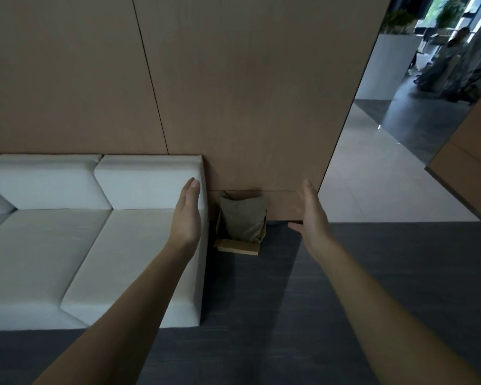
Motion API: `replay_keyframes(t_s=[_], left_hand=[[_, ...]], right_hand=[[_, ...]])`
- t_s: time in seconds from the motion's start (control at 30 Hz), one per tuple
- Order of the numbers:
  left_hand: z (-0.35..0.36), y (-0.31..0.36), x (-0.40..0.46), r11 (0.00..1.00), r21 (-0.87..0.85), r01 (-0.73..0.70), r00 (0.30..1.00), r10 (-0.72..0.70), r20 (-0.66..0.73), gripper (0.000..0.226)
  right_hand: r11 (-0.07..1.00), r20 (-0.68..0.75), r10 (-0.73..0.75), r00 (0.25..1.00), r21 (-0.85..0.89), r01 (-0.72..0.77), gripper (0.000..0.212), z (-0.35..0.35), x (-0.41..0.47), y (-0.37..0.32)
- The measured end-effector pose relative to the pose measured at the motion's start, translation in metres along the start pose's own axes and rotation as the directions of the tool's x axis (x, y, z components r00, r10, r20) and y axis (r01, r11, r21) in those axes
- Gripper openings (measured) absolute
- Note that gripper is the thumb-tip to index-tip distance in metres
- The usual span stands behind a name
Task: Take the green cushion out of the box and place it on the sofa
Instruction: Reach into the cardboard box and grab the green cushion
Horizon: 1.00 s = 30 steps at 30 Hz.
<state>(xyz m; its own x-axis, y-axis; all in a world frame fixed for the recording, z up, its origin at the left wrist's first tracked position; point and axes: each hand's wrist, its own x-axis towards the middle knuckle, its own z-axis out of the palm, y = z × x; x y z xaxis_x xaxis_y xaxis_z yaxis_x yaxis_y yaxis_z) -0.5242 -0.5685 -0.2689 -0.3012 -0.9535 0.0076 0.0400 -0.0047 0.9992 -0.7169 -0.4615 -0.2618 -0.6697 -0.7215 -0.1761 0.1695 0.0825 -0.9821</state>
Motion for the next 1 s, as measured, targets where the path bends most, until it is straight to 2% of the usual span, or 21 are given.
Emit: replay_keyframes(t_s=[0.13,0.23,0.3,0.5,0.7,0.87,1.0], left_hand=[[0.032,-0.011,0.058,0.999,0.002,0.035,0.999,-0.035,0.001,0.071],[0.053,-0.024,0.101,0.999,-0.004,0.048,0.999,-0.048,0.001,0.030],[0.066,-0.032,0.131,0.998,-0.004,0.055,0.998,-0.055,-0.005,0.020],[0.085,-0.081,0.229,0.991,-0.003,0.134,0.991,-0.134,-0.026,0.053],[0.105,-0.137,0.349,0.971,-0.019,0.240,0.971,-0.240,0.000,0.054],[0.124,-0.195,0.449,0.936,0.063,0.348,0.937,-0.348,-0.003,0.083],[0.136,-0.248,0.505,0.907,0.094,0.411,0.911,-0.412,-0.009,0.083]], right_hand=[[0.999,0.004,0.053,0.999,0.010,-0.053,0.066,-0.009,0.070,0.000],[0.997,0.004,0.078,0.997,0.001,-0.078,0.068,-0.010,0.120,0.002],[0.996,-0.001,0.093,0.996,-0.008,-0.093,0.068,-0.007,0.154,0.008],[0.989,-0.011,0.148,0.989,-0.022,-0.148,0.070,0.012,0.253,0.032],[0.967,-0.049,0.253,0.966,-0.013,-0.254,0.067,0.043,0.373,0.068],[0.932,-0.079,0.359,0.930,-0.024,-0.362,0.063,0.064,0.475,0.109],[0.902,-0.087,0.427,0.900,-0.034,-0.431,0.061,0.068,0.539,0.152]])
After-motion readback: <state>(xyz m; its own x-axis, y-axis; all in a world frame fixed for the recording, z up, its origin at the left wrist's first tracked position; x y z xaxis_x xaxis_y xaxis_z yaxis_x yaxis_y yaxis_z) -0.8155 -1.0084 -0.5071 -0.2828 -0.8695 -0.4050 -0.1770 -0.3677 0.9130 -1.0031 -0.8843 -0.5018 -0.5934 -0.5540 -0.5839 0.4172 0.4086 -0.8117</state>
